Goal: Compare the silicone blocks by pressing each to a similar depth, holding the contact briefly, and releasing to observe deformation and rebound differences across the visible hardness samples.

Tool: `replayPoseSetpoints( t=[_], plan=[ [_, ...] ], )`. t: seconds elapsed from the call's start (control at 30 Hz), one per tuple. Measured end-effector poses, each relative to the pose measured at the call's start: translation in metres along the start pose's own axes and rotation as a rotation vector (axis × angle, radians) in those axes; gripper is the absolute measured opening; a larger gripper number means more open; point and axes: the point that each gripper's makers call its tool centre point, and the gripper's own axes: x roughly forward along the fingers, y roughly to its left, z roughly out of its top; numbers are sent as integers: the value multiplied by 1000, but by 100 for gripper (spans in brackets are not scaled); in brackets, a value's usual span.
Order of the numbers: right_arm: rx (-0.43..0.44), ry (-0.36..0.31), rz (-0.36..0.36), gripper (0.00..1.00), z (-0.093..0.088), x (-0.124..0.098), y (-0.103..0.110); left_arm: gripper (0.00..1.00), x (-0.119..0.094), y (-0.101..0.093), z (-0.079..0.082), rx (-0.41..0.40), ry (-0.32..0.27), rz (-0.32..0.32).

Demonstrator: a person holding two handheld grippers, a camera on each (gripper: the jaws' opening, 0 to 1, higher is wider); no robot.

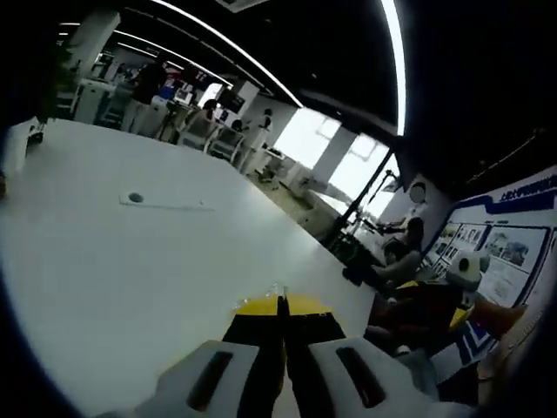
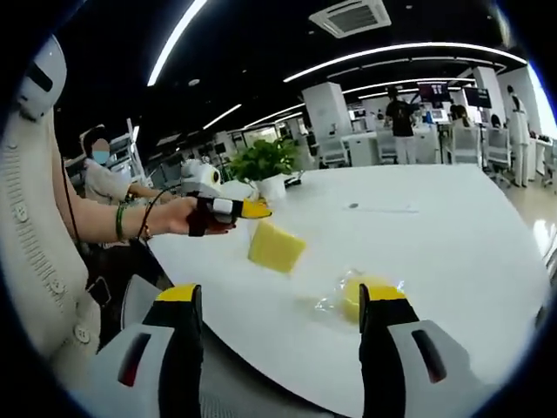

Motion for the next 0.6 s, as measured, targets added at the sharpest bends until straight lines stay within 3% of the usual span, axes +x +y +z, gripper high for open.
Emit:
replayPoseSetpoints(
  t=[0.27, 0.47, 0.6],
  plan=[
    [-57, 55, 58, 78, 15, 1, 5, 0, -23, -33, 31, 78, -37, -21],
    [-194, 76, 141, 77, 45, 5, 9, 0, -33, -64, 49, 157, -28, -64],
    [-264, 101, 255, 77, 69, 14, 22, 0, -35, -85, 53, 224, 0, -99]
  ],
)
